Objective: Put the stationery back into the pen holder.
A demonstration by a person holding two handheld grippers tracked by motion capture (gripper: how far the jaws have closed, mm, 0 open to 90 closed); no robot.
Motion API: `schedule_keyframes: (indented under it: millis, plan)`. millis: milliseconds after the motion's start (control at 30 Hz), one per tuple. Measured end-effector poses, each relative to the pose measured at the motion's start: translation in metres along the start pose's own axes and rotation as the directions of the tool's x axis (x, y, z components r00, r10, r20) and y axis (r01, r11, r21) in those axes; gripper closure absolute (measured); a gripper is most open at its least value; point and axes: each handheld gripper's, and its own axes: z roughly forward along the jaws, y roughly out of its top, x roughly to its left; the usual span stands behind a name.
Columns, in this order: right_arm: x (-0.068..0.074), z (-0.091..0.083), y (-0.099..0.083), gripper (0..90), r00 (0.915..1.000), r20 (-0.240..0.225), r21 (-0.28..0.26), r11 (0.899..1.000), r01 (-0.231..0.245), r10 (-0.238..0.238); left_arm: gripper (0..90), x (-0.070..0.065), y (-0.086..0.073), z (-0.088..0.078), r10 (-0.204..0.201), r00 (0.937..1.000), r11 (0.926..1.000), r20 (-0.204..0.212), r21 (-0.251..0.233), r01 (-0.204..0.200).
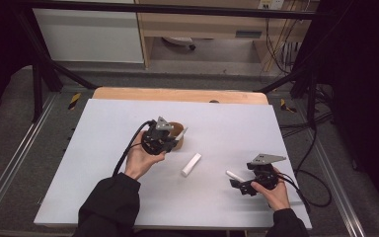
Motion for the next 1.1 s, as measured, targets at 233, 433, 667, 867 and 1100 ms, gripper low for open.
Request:
schedule_keyframes:
  millis: [233,433,667,867,1100]
  plan:
    - [0.0,0.0,0.0,0.7,1.0,0.0,0.001,1.0,-0.001,0.001,79.2,0.005,0.014,-0.015,-0.007,0.9999,0.9982,-0.014,-0.059,0.006]
    - [0.0,0.0,0.0,0.7,1.0,0.001,0.001,1.0,-0.001,0.001,79.2,0.008,0.027,-0.019,-0.018,0.9995,0.995,-0.027,-0.099,0.015]
    - [0.0,0.0,0.0,0.7,1.0,0.002,0.002,1.0,0.0,0.0,79.2,0.011,0.039,-0.016,-0.038,0.9986,0.9887,-0.036,-0.147,0.032]
    - [0.0,0.0,0.0,0.7,1.0,0.002,0.001,1.0,0.003,-0.003,79.2,0.013,0.048,-0.012,-0.053,0.998,0.9836,-0.035,-0.175,0.046]
    - [0.0,0.0,0.0,0.7,1.0,0.002,0.0,1.0,0.002,-0.002,79.2,0.016,0.059,-0.007,-0.062,0.9974,0.9794,-0.037,-0.195,0.053]
